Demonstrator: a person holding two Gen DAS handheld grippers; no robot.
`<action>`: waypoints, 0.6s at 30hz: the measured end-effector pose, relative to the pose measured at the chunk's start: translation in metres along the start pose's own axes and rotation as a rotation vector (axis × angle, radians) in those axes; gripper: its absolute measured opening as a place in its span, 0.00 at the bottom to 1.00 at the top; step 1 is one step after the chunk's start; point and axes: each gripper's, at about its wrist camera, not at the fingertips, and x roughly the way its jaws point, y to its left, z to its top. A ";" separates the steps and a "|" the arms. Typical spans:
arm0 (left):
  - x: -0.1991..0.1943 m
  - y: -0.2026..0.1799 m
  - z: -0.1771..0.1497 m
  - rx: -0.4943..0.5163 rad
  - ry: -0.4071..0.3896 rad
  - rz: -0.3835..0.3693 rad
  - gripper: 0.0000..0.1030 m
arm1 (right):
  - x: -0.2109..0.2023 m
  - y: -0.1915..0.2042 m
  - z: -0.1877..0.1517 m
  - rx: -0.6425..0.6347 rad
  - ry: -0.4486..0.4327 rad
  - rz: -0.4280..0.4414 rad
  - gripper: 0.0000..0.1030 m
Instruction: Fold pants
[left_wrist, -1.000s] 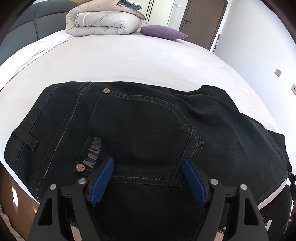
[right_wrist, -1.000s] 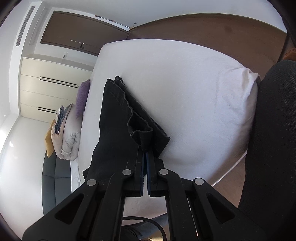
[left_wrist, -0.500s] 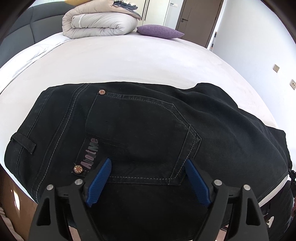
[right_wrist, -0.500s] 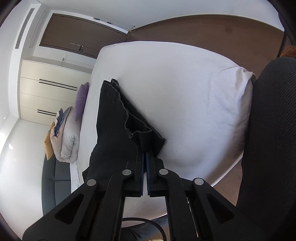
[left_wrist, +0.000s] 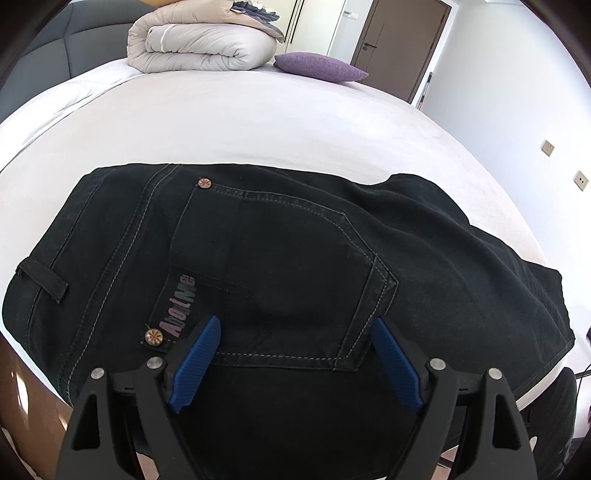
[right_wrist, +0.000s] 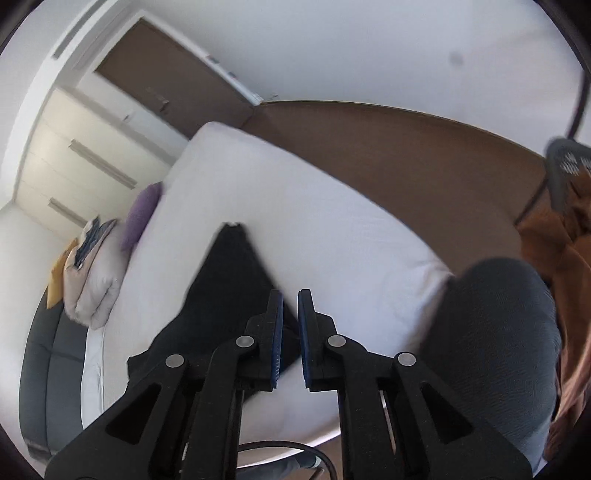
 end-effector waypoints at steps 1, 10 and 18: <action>0.000 0.000 0.000 -0.002 -0.001 -0.003 0.83 | 0.009 0.027 0.002 -0.070 0.036 0.058 0.08; -0.001 0.001 -0.001 -0.001 0.002 -0.005 0.83 | 0.183 0.270 -0.090 -0.412 0.590 0.491 0.08; -0.001 0.004 -0.001 -0.013 0.005 -0.026 0.84 | 0.306 0.339 -0.193 -0.391 0.824 0.472 0.08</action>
